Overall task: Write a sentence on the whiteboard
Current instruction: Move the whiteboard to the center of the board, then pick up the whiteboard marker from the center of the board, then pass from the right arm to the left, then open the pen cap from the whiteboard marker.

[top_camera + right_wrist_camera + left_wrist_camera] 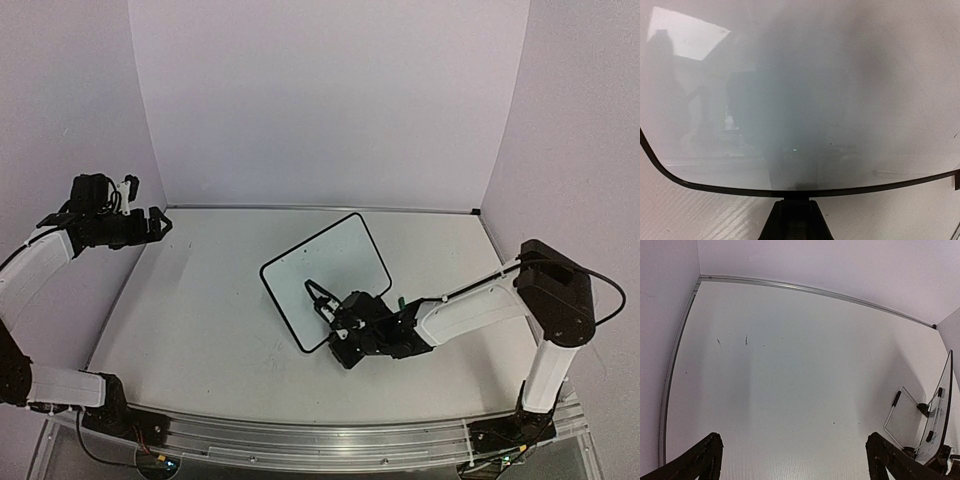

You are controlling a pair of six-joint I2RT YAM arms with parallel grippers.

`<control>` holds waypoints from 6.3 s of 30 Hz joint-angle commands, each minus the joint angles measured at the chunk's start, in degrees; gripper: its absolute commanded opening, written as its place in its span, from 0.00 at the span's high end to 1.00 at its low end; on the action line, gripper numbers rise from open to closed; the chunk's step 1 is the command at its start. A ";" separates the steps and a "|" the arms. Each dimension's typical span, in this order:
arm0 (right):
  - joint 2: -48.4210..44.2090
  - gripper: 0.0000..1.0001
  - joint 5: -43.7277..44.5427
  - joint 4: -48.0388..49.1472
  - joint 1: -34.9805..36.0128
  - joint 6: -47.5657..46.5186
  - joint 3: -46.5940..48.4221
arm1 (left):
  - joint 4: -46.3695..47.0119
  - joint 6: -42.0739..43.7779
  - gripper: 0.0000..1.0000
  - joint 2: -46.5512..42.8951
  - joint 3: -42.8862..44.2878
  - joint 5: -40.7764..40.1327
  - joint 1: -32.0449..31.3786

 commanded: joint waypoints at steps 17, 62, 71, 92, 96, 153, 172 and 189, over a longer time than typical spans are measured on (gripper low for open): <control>-21.80 0.23 16.64 -19.95 -0.47 12.41 -6.91 | 1.80 -0.57 0.01 0.07 -0.08 1.55 0.10; -19.64 1.00 -5.13 -31.07 -23.69 13.76 -1.90 | -10.01 5.29 0.06 -2.08 10.65 3.99 -12.95; -38.38 1.00 -9.78 -37.26 -14.59 4.95 4.30 | -8.28 -7.84 0.09 -3.16 14.05 13.09 -23.75; -26.44 1.00 -11.76 -37.82 2.30 -2.76 23.57 | 1.60 -16.52 0.08 12.39 20.56 23.51 -43.63; -26.53 1.00 -12.62 -37.06 2.97 -2.68 23.60 | 4.50 -18.75 0.14 14.16 20.46 26.47 -43.63; -41.29 0.02 -15.49 6.14 -7.46 24.39 -0.61 | 44.66 -40.50 1.00 6.62 4.09 23.09 -44.32; -34.23 0.43 -35.89 33.71 -8.26 36.75 -0.39 | 49.57 -43.02 1.00 5.50 1.44 26.35 -44.29; -30.73 0.55 -37.06 33.84 -8.15 37.67 1.18 | 46.63 -42.07 1.00 7.20 2.82 26.81 -44.40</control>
